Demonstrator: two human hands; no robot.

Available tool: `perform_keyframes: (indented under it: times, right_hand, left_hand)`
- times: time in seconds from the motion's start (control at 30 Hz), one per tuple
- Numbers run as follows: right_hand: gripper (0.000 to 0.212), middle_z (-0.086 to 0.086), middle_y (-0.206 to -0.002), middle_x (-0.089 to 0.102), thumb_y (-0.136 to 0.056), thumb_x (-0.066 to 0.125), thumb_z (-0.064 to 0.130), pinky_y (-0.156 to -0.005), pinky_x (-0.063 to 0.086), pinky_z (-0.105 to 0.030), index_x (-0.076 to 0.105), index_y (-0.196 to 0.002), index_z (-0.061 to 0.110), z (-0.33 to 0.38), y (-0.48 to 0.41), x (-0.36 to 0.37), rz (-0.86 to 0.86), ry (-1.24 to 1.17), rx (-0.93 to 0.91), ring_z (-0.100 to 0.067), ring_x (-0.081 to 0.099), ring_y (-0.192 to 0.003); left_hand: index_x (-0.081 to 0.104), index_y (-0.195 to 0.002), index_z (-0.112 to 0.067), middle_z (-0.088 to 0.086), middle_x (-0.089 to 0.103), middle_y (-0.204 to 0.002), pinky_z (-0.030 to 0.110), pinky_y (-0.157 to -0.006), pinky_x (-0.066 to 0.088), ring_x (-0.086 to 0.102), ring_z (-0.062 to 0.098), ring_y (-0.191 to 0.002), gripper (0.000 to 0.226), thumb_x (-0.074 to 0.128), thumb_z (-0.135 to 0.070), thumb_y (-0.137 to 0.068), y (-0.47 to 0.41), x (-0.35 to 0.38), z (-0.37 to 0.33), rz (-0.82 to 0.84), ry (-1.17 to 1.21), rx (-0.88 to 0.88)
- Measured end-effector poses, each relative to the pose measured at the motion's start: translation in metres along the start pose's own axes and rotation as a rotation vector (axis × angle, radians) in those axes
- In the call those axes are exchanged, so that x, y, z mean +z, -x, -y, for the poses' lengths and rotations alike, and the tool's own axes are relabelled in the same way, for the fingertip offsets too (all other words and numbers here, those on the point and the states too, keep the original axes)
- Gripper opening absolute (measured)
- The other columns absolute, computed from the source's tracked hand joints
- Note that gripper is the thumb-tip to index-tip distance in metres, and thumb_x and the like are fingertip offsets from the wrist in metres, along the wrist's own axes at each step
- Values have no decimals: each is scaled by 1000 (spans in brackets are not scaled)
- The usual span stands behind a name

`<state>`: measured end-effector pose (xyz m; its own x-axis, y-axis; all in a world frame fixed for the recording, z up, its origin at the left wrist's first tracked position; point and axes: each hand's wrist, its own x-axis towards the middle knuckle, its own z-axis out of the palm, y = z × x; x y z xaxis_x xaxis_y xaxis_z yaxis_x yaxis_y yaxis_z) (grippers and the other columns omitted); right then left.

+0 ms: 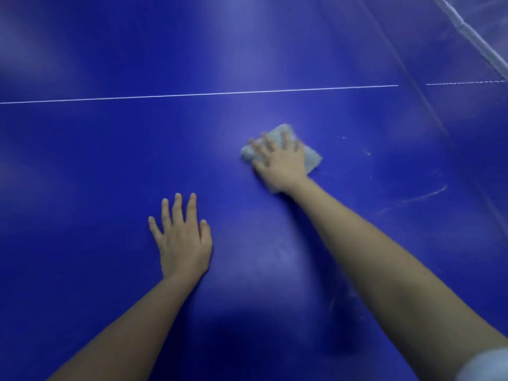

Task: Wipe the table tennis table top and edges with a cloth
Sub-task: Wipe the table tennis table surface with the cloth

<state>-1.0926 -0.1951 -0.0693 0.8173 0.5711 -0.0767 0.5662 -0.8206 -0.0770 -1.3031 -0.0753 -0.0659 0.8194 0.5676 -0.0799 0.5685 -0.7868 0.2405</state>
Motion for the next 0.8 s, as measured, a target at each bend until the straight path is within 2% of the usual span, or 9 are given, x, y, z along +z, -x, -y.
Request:
perform_keyframes:
  times: [0.13, 0.23, 0.27, 0.3, 0.37, 0.43, 0.5, 0.63, 0.8]
  right_hand:
    - [54, 5, -153, 32, -91, 42, 44, -109, 17, -55, 34, -144, 38, 57, 86, 8, 14, 17, -648, -40, 16, -142]
    - [54, 6, -152, 33, -89, 41, 45, -108, 21, -54, 37, -142, 37, 35, 120, 9, 63, 31, -960, -39, 20, -141]
    - [53, 5, -154, 29, -90, 41, 44, -109, 17, -53, 35, -143, 38, 23, 113, 10, 52, 30, -933, -38, 16, -143]
    - [52, 3, -156, 25, -93, 42, 42, -111, 13, -53, 34, -144, 38, 11, 98, 9, 48, 8, -802, -38, 12, -143]
    - [48, -3, -159, 14, -97, 41, 42, -114, 9, -51, 31, -144, 40, -10, 60, 4, 3, -50, -342, -39, 7, -144]
    - [47, -7, -160, 4, -98, 34, 48, -113, 9, -50, 27, -144, 45, -19, 28, -2, -4, -23, -29, -39, 3, -144]
    - [48, -8, -160, 2, -97, 29, 53, -113, 9, -52, 25, -144, 47, -3, 13, -3, 28, -27, 40, -40, 2, -143]
    - [49, -9, -159, 9, -96, 28, 54, -112, 10, -52, 23, -144, 47, 75, 42, 7, 66, 3, -223, -41, 6, -143]
    - [52, -13, -153, 28, -92, 33, 54, -108, 20, -60, 34, -142, 42, 117, 167, 18, 106, 9, -860, -46, 22, -139]
  left_hand:
    - [40, -139, -7, 7, 33, -150, 42, -117, 11, 20, 21, -142, 45, 40, -8, -94, 21, -22, 16, -79, 282, -9]
    - [47, -134, -5, 10, 43, -144, 47, -113, 20, 33, 25, -137, 45, 34, -17, -93, 67, -33, 44, -90, 234, 43]
    - [50, -133, -4, 11, 46, -141, 48, -111, 23, 36, 26, -135, 50, 29, -23, -91, 85, -33, 54, -76, 194, 56]
    - [51, -131, -4, 11, 48, -139, 50, -109, 26, 39, 27, -133, 55, 26, -27, -89, 101, -33, 64, -59, 148, 57]
    - [54, -129, -5, 12, 51, -136, 53, -104, 32, 44, 30, -129, 56, 26, -28, -87, 126, -29, 82, -26, 61, 28]
    - [54, -129, -5, 12, 51, -137, 51, -105, 31, 43, 29, -129, 54, 27, -27, -87, 142, -25, 96, -12, 8, 10]
    - [51, -132, -7, 11, 47, -140, 47, -107, 25, 37, 26, -132, 54, 27, -27, -88, 149, -20, 104, -9, -22, 29]
    - [50, -133, -8, 10, 48, -140, 53, -104, 32, 42, 29, -130, 53, 28, -27, -89, 147, -19, 105, -13, -47, 35]
    - [50, -133, -8, 11, 48, -139, 55, -103, 33, 43, 31, -130, 53, 28, -26, -89, 147, -18, 106, -9, -68, 33]
